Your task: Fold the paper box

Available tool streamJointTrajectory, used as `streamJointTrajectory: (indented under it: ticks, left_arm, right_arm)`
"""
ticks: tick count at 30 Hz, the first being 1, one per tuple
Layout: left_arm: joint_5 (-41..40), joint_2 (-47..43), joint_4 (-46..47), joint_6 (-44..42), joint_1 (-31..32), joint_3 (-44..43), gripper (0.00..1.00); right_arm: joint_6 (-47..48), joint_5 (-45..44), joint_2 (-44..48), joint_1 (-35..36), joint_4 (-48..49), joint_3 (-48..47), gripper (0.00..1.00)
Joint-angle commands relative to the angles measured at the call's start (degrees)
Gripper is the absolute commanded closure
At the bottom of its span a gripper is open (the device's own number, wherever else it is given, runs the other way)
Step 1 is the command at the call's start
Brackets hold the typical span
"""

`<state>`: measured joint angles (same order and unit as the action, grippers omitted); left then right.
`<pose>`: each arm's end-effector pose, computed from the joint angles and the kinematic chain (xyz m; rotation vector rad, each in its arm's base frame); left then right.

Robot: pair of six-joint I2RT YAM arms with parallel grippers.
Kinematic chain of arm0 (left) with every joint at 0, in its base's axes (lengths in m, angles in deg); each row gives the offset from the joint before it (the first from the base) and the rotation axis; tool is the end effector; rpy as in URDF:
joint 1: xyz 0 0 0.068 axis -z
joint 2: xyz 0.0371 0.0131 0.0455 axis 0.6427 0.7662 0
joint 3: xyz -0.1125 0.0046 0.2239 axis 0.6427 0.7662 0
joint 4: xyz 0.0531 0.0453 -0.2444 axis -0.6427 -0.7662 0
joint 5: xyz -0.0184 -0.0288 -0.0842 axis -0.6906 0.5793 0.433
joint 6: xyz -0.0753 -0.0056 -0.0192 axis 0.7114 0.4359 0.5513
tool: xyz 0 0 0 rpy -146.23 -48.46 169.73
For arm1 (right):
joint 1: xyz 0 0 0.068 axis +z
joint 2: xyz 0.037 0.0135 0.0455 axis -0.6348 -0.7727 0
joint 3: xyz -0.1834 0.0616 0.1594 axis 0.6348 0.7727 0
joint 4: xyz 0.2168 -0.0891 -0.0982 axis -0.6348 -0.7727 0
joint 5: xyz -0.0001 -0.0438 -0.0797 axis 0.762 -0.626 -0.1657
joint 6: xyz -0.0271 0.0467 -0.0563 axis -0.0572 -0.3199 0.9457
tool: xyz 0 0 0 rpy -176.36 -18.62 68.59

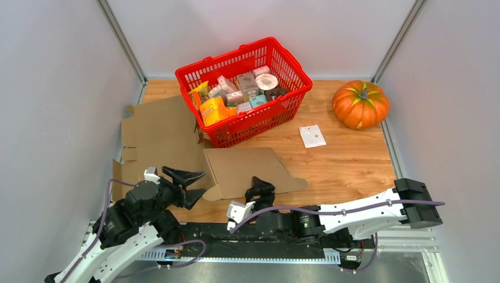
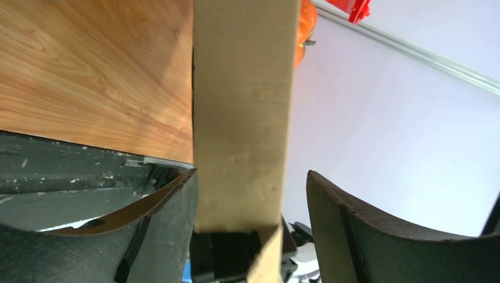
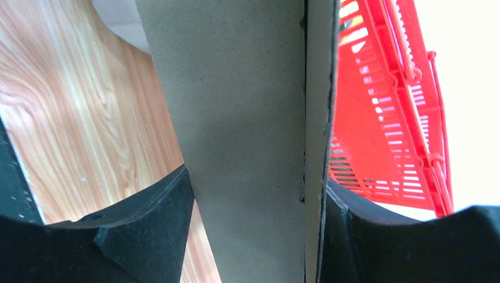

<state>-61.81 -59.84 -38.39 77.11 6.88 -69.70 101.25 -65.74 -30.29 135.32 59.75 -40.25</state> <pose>0.0695 -0.0580 0.2555 -1.3429 1.9580 -1.4527 0.0210 0.2876 0.2259 -1.4301 1.2567 -0.1424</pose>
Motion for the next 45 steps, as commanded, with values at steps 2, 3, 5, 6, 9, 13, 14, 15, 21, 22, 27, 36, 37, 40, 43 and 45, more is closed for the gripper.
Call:
streamJointTrajectory:
  ticks: [2,3,5,6,9,13,14,15,21,22,27,36,37,40,43,45]
  left_arm:
    - [-1.38,-0.89,-3.25,6.56,-0.20,-4.02,0.25]
    - [-1.90,-0.89,-4.13,6.48,-0.20,-4.38,0.25]
    - [-3.48,-0.80,-5.62,4.73,-0.20,-6.39,0.25]
    - [-6.01,-0.80,-7.63,3.50,-0.20,-7.27,0.25]
    - [-15.57,-0.02,-10.97,-8.60,-0.20,-11.84,0.24]
    - [-21.95,-0.88,-5.66,-36.21,-0.20,-13.88,0.20]
    - [-18.73,-1.59,4.64,-43.54,-0.20,-12.83,0.20]
    - [-15.21,-2.64,10.57,-51.27,-0.20,-11.34,0.20]
    - [11.51,8.99,21.00,-82.18,-0.12,-9.30,0.22]
    - [14.59,11.48,21.00,-86.29,-0.20,-10.08,0.24]
    - [25.68,24.31,27.76,-91.78,-0.20,-11.76,0.30]
    - [20.77,33.74,27.50,-99.07,-0.20,-16.69,0.37]
    - [20.25,34.00,27.33,-98.90,-0.20,-16.60,0.38]
    - [17.70,34.53,26.72,-98.64,-0.20,-16.24,0.40]
    - [16.19,33.04,26.89,-97.50,-0.20,-16.42,0.38]
    - [15.24,31.73,27.95,-96.80,-0.20,-16.68,0.26]
  right_arm:
    - [2.61,-5.39,3.15,0.32,3.67,2.31,0.65]
    - [1.92,-5.74,3.32,0.32,3.15,2.31,0.65]
    - [0.25,-5.66,4.37,0.32,1.05,1.69,0.65]
    - [-1.58,-5.05,4.73,0.06,-4.36,0.04,0.65]
    - [-12.21,1.44,5.26,-2.47,-23.13,-4.97,0.64]
    - [-23.46,17.52,4.64,-11.00,-42.97,-14.98,0.62]
    - [-24.10,24.51,4.38,-12.84,-48.13,-16.14,0.62]
    - [-24.89,26.75,3.77,-16.34,-50.53,-17.54,0.62]
    - [-24.02,46.36,0.78,-30.50,-58.12,-22.65,0.62]
    - [-23.15,48.03,0.34,-31.31,-58.12,-22.92,0.62]
    - [-20.24,51.29,-5.19,-32.72,-59.69,-27.39,0.58]
    - [-17.69,58.24,-8.19,-35.53,-61.98,-32.58,0.55]
    - [-17.34,58.68,-8.36,-35.97,-61.98,-33.02,0.56]
    - [-16.81,60.43,-9.24,-37.03,-62.42,-33.82,0.57]
    - [-16.63,61.05,-10.39,-37.30,-62.86,-34.52,0.57]
    - [-16.46,61.84,-10.91,-37.38,-62.95,-34.87,0.56]
